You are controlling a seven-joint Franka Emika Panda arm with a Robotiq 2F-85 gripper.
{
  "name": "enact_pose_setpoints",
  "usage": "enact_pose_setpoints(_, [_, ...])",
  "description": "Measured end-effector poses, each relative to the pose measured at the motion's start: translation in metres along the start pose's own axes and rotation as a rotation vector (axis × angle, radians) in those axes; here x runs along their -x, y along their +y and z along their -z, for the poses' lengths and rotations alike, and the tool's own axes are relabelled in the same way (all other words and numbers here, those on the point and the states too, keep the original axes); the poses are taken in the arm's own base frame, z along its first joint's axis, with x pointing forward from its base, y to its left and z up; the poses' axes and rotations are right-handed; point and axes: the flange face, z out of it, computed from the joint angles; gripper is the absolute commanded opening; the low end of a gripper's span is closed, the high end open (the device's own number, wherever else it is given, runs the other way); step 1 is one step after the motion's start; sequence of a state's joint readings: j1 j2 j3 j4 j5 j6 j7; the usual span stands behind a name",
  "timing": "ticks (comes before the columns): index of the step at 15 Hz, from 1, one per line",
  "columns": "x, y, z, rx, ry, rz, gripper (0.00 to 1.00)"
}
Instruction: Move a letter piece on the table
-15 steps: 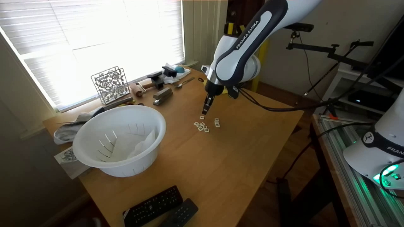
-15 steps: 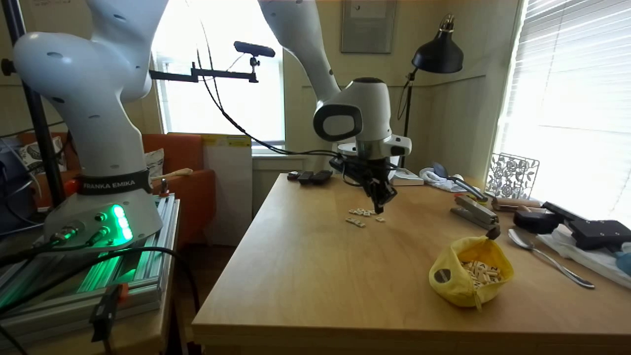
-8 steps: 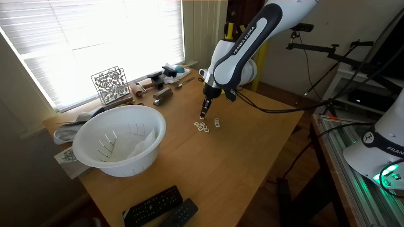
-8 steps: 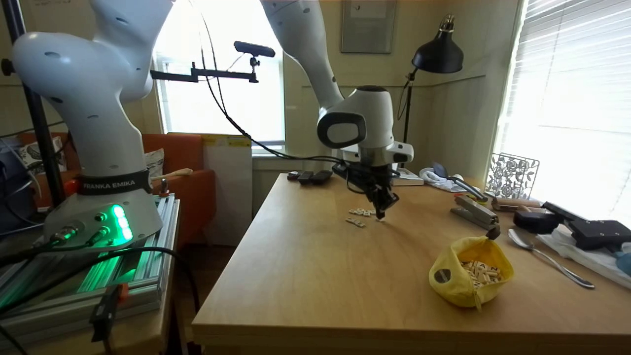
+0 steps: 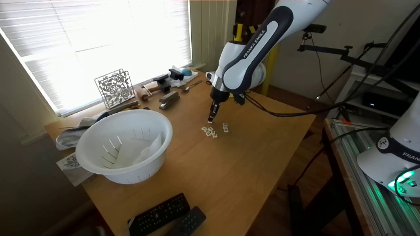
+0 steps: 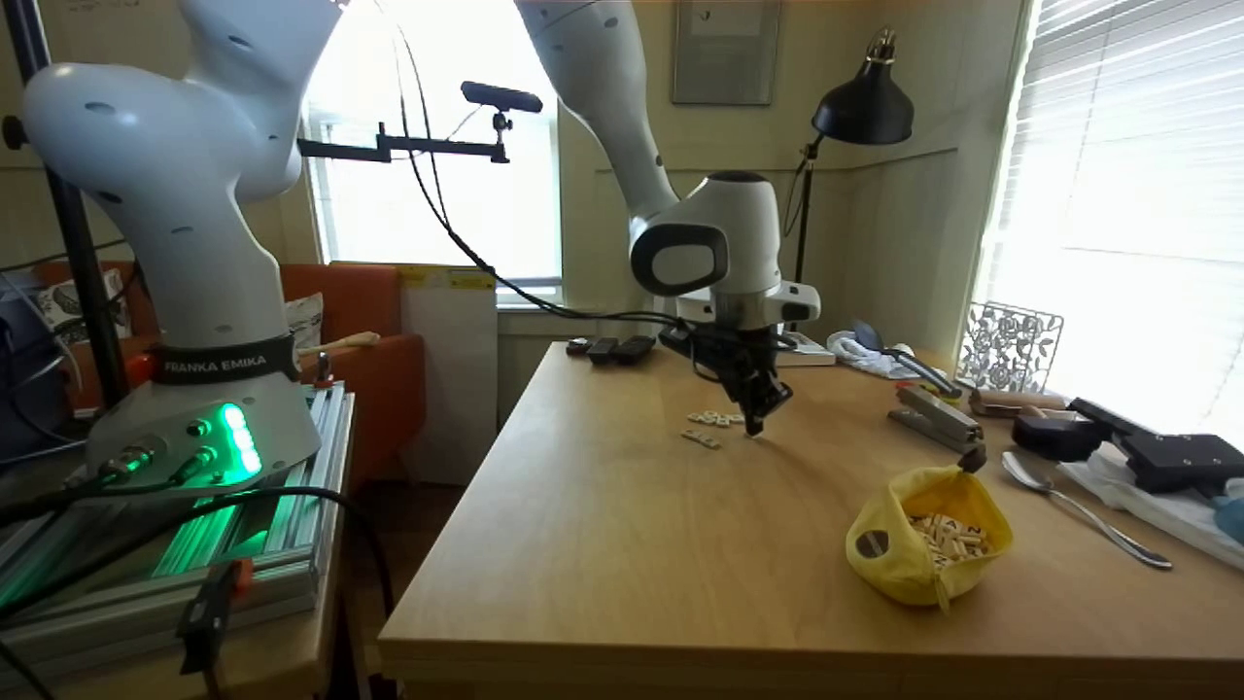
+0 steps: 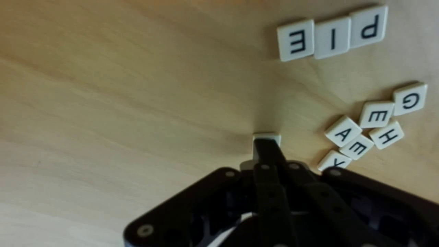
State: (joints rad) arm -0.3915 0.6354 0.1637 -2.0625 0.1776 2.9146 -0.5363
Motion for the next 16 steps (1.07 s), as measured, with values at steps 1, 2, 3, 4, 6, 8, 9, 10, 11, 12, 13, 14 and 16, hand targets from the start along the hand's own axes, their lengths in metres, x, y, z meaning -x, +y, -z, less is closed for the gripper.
enact_pose_setpoints(1, [0.001,0.001,0.0,0.001,-0.007,0.009,0.0])
enact_pose_setpoints(2, [0.002,0.003,0.001,0.001,-0.017,0.017,0.0])
enact_pose_setpoints(3, [0.003,0.005,0.002,-0.001,-0.029,0.021,0.0])
enact_pose_setpoints(4, [0.005,0.007,0.003,-0.005,-0.042,0.024,0.0])
enact_pose_setpoints(6, [0.009,0.013,0.005,-0.015,-0.07,0.023,0.0])
enact_pose_setpoints(8, [0.014,0.017,0.007,-0.024,-0.094,0.021,0.0])
enact_pose_setpoints(9, [0.017,0.018,0.008,-0.029,-0.107,0.02,0.0])
enact_pose_setpoints(10, [0.02,0.019,0.009,-0.033,-0.117,0.021,0.0])
enact_pose_setpoints(11, [0.023,0.019,0.01,-0.037,-0.128,0.02,0.0])
enact_pose_setpoints(12, [0.027,0.02,0.011,-0.041,-0.139,0.021,0.0])
enact_pose_setpoints(13, [0.03,0.02,0.012,-0.045,-0.148,0.022,0.0])
enact_pose_setpoints(14, [0.033,0.02,0.013,-0.046,-0.155,0.023,0.0])
enact_pose_setpoints(16, [0.038,0.02,0.014,-0.048,-0.166,0.026,0.0])
